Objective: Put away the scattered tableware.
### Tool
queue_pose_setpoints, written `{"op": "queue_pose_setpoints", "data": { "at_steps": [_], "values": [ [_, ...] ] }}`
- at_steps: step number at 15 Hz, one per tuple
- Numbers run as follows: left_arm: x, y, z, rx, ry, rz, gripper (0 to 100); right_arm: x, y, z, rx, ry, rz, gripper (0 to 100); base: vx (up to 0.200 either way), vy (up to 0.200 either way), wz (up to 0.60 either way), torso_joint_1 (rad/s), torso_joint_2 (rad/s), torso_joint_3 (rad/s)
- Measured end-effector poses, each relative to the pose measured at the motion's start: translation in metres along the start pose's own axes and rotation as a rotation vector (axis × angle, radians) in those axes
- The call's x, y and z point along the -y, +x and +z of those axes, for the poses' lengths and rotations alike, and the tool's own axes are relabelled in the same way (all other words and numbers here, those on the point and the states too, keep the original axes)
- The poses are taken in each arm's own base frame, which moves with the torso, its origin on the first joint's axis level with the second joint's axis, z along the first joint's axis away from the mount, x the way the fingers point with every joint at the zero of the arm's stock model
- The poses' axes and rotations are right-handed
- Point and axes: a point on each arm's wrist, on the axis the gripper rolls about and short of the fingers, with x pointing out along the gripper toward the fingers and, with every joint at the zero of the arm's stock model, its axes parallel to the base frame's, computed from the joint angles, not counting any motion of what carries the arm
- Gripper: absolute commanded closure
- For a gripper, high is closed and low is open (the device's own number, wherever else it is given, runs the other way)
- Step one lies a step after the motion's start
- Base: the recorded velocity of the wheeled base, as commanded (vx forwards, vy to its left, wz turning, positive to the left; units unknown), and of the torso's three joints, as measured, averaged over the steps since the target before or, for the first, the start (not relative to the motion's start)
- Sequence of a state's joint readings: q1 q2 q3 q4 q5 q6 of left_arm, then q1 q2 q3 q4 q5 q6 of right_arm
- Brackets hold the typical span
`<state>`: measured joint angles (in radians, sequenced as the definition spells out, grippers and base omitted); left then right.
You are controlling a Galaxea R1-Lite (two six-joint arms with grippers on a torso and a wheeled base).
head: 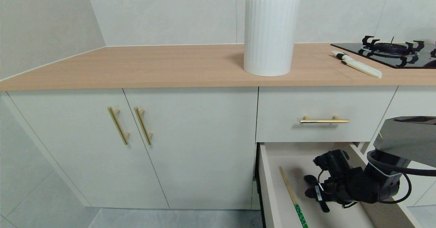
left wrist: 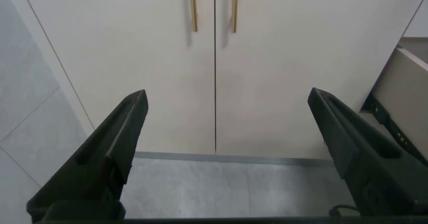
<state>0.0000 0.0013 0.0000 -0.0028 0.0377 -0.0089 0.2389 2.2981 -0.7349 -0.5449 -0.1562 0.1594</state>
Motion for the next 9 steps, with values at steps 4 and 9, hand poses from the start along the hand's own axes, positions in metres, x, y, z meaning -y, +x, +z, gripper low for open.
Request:
{"op": "queue_pose_setpoints", "data": {
  "at_steps": [4, 9],
  "values": [
    [0.0, 0.0, 0.0, 0.0, 0.0, 0.0, 0, 0.002, -0.02, 0.005, 0.032, 0.004, 0.006, 0, 0.0, 0.0, 0.0, 0.0, 0.0, 0.0],
    [0.0, 0.0, 0.0, 0.0, 0.0, 0.0, 0, 0.005, -0.087, 0.019, 0.054, -0.007, 0.032, 0, 0.0, 0.0, 0.0, 0.0, 0.0, 0.0]
  ]
}}
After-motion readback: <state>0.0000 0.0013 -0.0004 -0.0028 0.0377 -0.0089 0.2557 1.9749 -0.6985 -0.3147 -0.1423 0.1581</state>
